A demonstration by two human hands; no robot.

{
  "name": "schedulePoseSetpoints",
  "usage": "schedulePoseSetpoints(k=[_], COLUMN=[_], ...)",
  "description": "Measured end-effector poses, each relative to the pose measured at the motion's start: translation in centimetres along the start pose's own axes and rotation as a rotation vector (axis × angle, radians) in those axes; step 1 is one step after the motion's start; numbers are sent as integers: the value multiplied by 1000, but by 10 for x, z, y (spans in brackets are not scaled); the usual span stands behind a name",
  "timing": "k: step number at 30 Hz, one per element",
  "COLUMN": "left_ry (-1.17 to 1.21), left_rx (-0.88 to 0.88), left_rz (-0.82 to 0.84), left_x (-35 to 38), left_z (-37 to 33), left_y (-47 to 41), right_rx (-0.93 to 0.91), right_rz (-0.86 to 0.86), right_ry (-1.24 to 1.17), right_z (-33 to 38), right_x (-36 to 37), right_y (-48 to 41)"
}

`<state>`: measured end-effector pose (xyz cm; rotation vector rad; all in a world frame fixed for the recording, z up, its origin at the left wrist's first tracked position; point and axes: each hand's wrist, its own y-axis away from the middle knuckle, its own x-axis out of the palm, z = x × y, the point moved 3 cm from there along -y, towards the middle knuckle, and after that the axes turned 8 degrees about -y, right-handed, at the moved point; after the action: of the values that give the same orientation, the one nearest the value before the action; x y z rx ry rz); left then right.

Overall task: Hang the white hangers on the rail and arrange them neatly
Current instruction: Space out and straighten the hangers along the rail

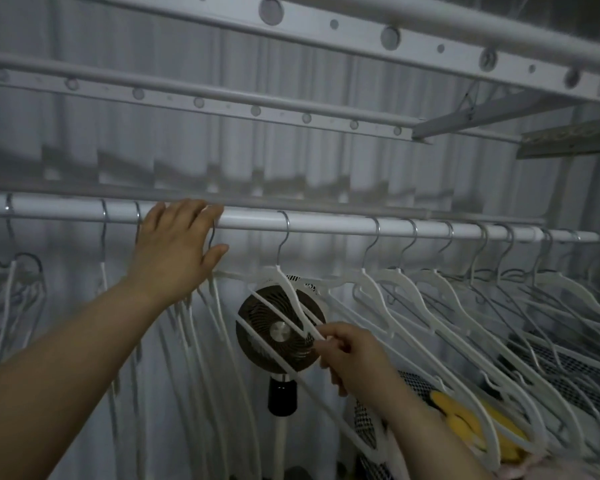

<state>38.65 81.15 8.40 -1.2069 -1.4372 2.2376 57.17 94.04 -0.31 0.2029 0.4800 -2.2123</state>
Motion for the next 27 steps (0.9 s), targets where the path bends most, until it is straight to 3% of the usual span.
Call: schedulePoseSetpoints(k=[9,16,27], left_ry=[-3,7,20], left_rx=[-17,-10,-5], left_rz=[-14,-105,-94], left_x=[5,8,4], left_z=[-11,-17,-30], left_y=[-2,-5,-7], right_rx=[22,34,49], right_rz=[-193,-226,-230], right_ry=[-2,16,19], right_z=[-14,-21,-18], right_x=[-39,-57,-67], right_y=[4,5,13])
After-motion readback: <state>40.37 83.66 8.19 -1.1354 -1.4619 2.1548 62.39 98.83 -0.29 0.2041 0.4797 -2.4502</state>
